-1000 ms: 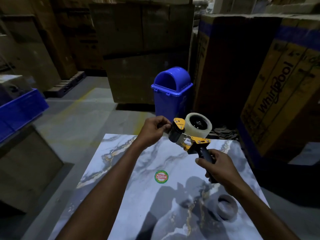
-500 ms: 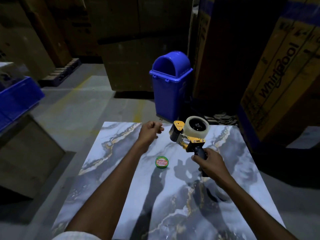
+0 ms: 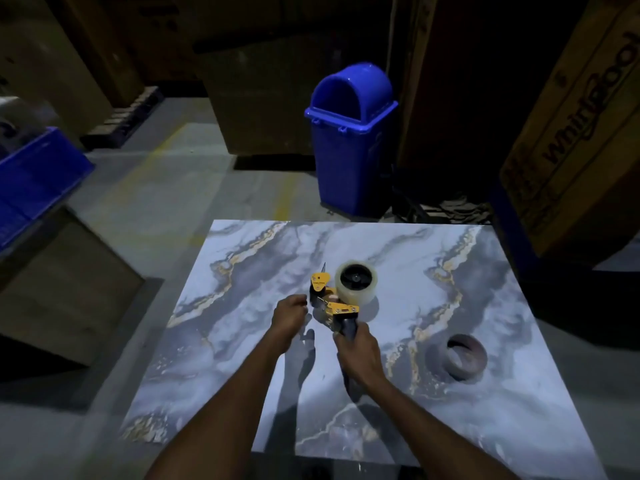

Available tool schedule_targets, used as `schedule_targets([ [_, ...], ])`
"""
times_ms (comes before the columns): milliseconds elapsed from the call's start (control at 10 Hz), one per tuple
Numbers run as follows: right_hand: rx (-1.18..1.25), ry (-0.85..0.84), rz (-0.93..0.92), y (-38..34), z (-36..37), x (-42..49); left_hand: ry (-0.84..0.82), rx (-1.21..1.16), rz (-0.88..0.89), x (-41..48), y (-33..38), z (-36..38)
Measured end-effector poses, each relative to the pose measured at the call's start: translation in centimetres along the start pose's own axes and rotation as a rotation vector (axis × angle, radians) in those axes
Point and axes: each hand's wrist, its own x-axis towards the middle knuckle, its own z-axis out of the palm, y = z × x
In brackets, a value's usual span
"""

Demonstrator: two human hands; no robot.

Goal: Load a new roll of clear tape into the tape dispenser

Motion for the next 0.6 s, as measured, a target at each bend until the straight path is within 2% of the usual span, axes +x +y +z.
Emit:
schedule_targets([
  [100,0.084,0.005,0.062,0.3,2.8,0.2,0.005,0.09,0.011,-0.1,-2.3,-0.5],
  [300,0.139,0.01,0.074,5.4,8.4,3.6,0.029,0.296,0.084,-1.6,-4.4,-1.3],
  [500,0.073,-0.059,0.04,0.7,4.7,-0.1,-0.025,0.528,0.16,-2.0,-5.9,-2.0],
  [600,-0.03,0.007,-0.009,1.3,3.9,0.2,0.005,0.737,0.242,-2.3,-5.9,-1.8],
])
